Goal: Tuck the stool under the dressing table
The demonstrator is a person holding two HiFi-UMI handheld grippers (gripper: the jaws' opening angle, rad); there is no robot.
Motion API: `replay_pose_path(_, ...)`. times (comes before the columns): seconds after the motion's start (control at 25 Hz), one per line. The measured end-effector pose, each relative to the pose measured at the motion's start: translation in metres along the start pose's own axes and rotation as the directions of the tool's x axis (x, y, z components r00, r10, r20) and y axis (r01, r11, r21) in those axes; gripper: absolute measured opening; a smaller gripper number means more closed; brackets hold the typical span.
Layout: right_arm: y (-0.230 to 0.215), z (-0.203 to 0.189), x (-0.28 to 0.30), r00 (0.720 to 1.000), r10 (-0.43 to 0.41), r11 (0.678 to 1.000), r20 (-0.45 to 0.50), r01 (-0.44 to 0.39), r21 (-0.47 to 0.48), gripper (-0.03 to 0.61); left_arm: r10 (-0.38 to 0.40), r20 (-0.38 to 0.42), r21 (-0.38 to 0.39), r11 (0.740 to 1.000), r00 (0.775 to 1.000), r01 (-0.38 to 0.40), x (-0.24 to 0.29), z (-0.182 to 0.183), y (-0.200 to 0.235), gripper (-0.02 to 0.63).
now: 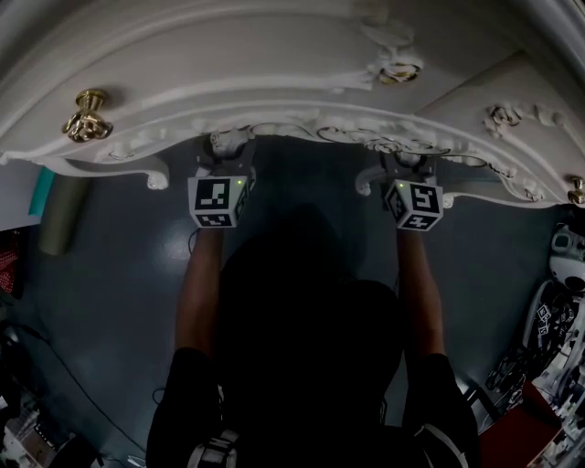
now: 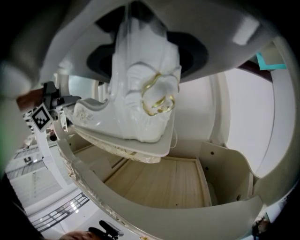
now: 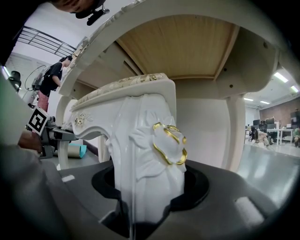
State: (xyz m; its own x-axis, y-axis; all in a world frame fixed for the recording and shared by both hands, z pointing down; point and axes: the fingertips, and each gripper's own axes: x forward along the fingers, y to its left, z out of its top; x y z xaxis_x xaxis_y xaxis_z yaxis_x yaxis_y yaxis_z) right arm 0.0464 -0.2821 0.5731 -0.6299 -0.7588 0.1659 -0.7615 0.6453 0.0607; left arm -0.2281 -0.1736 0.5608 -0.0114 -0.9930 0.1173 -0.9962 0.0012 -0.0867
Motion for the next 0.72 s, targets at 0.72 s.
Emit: replay_pose_path(0.72, 0.0020, -0.0081, -0.0024, 0.999, -0.033, 0.999, -0.001, 0.033, 0.001, 0.242, -0.042, 0.025, -0.004, 0.999, 0.999, 0.043, 0.0029, -0.0074, -0.0004, 0.267)
